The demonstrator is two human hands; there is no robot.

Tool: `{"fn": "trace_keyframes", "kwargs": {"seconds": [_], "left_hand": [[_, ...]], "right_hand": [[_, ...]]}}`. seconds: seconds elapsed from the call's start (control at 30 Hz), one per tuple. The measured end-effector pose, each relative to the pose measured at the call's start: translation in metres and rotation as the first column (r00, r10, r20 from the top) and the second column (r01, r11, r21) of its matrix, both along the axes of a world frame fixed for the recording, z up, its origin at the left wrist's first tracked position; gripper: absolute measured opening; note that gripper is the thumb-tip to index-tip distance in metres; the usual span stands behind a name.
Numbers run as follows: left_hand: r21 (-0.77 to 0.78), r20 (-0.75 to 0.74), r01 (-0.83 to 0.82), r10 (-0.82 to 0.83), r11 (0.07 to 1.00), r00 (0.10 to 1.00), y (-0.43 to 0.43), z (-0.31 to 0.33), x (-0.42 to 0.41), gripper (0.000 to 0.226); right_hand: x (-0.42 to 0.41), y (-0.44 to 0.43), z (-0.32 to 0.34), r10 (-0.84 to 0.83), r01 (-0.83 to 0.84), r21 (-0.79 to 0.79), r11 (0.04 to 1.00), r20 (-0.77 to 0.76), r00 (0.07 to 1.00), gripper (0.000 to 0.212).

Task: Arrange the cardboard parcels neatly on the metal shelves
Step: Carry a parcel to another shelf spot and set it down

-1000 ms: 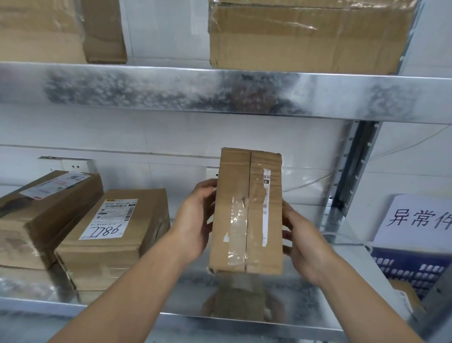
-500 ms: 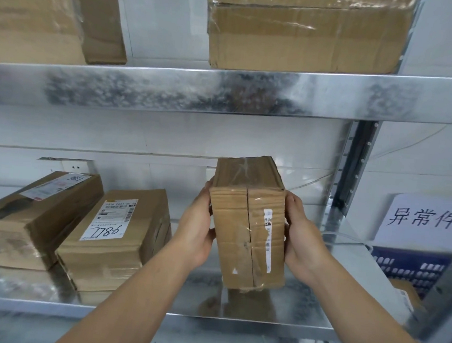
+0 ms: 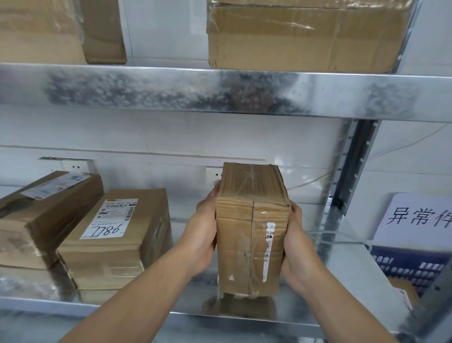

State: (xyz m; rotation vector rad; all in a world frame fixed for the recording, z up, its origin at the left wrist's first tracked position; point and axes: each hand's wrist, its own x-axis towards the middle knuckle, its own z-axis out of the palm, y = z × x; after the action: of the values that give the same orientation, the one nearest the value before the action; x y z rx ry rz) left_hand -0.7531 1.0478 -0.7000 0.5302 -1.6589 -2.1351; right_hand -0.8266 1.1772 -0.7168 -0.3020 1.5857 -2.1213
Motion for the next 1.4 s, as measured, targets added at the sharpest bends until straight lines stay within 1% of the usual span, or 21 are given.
{"fn": "trace_keyframes", "kwargs": {"seconds": [0.1, 0.17, 0.23, 0.33, 0.47, 0.53, 0.6, 0.67, 0.7, 0.73, 0.8, 0.87, 0.93, 1.0, 1.07, 1.17, 1.23, 1.3, 1.33, 1.4], "left_hand": [[0.029, 0.019, -0.008, 0.007, 1.000, 1.000, -0.003, -0.004, 0.000, 0.046], [0.035, 0.017, -0.018, 0.018, 0.999, 1.000, -0.005, -0.005, 0.001, 0.043], [0.033, 0.008, -0.022, 0.022, 0.999, 1.000, -0.009, -0.005, 0.000, 0.038], [0.021, -0.009, -0.028, 0.029, 0.999, 1.000, -0.017, 0.001, -0.002, 0.034], [0.089, -0.104, -0.028, 0.038, 0.996, 0.994, -0.025, 0.011, -0.004, 0.029], [0.085, -0.136, -0.030, 0.041, 0.996, 0.990, -0.028, 0.014, -0.005, 0.025], [0.077, -0.143, -0.040, 0.051, 0.996, 0.988, -0.026, 0.017, -0.003, 0.031], [0.096, -0.111, -0.037, 0.047, 0.995, 0.993, -0.024, 0.018, -0.002, 0.052], [0.116, -0.095, -0.021, 0.032, 0.993, 0.995, -0.022, 0.019, 0.000, 0.058], [0.132, -0.083, -0.008, 0.019, 0.991, 0.996, -0.021, 0.020, 0.001, 0.060], [0.146, -0.081, 0.015, -0.003, 0.989, 0.997, -0.020, 0.021, 0.004, 0.060], [0.137, -0.099, 0.035, -0.021, 0.990, 0.995, -0.017, 0.021, 0.005, 0.057], [0.100, -0.124, 0.051, -0.038, 0.994, 0.992, -0.012, 0.021, 0.007, 0.051], [0.072, -0.185, 0.011, 0.002, 0.997, 0.983, -0.009, 0.019, 0.007, 0.035], [0.046, -0.237, -0.027, 0.038, 0.999, 0.971, -0.007, 0.012, 0.005, 0.022], [0.007, -0.242, -0.055, 0.055, 0.998, 0.969, -0.002, -0.003, 0.005, 0.020], [0.012, -0.207, -0.060, 0.061, 0.998, 0.976, 0.001, -0.010, 0.007, 0.028], [0.023, -0.174, -0.046, 0.049, 0.999, 0.984, 0.003, -0.011, 0.007, 0.051], [0.027, -0.171, -0.043, 0.047, 0.999, 0.984, 0.002, -0.011, 0.006, 0.059], [-0.002, -0.165, -0.051, 0.050, 0.999, 0.985, -0.002, -0.010, 0.003, 0.060]], "right_hand": [[-0.004, 0.005, 0.001, 0.032, -0.030, 0.060, 0.998, -0.035, 0.999, 0.014], [-0.007, 0.009, 0.002, 0.055, -0.044, 0.123, 0.991, -0.087, 0.995, 0.013], [-0.011, 0.013, 0.005, 0.069, -0.051, 0.153, 0.987, -0.109, 0.992, 0.013], [-0.020, 0.019, 0.011, 0.097, -0.084, 0.120, 0.989, -0.103, 0.990, 0.019], [-0.025, 0.024, 0.026, 0.093, -0.091, 0.032, 0.995, -0.075, 0.993, 0.037], [-0.025, 0.025, 0.033, 0.101, -0.103, -0.025, 0.994, -0.057, 0.993, 0.039], [-0.025, 0.024, 0.037, 0.112, -0.115, -0.082, 0.990, -0.044, 0.993, 0.033], [-0.025, 0.022, 0.038, 0.095, -0.101, -0.106, 0.989, -0.056, 0.994, 0.023], [-0.024, 0.020, 0.038, 0.080, -0.087, -0.110, 0.990, -0.068, 0.994, 0.019], [-0.024, 0.018, 0.038, 0.066, -0.075, -0.113, 0.991, -0.081, 0.995, 0.020], [-0.024, 0.015, 0.037, 0.042, -0.053, -0.112, 0.992, -0.094, 0.995, 0.032], [-0.020, 0.015, 0.038, 0.055, -0.066, -0.105, 0.992, -0.112, 0.992, 0.040], [-0.016, 0.013, 0.040, 0.059, -0.070, -0.093, 0.993, -0.111, 0.992, 0.043], [-0.009, 0.012, 0.041, 0.072, -0.084, -0.097, 0.992, -0.124, 0.990, 0.039], [-0.002, 0.010, 0.041, 0.080, -0.098, -0.136, 0.986, -0.134, 0.988, 0.042], [0.001, 0.008, 0.033, 0.039, -0.055, -0.160, 0.986, -0.102, 0.994, 0.042], [0.002, 0.008, 0.024, 0.047, -0.055, -0.143, 0.988, -0.058, 0.997, 0.043], [0.002, 0.008, 0.019, 0.064, -0.068, -0.146, 0.987, -0.028, 0.998, 0.041], [0.001, 0.009, 0.019, 0.074, -0.077, -0.151, 0.985, -0.027, 0.997, 0.039], [0.000, 0.010, 0.021, 0.073, -0.075, -0.171, 0.982, -0.021, 0.997, 0.039]]}}
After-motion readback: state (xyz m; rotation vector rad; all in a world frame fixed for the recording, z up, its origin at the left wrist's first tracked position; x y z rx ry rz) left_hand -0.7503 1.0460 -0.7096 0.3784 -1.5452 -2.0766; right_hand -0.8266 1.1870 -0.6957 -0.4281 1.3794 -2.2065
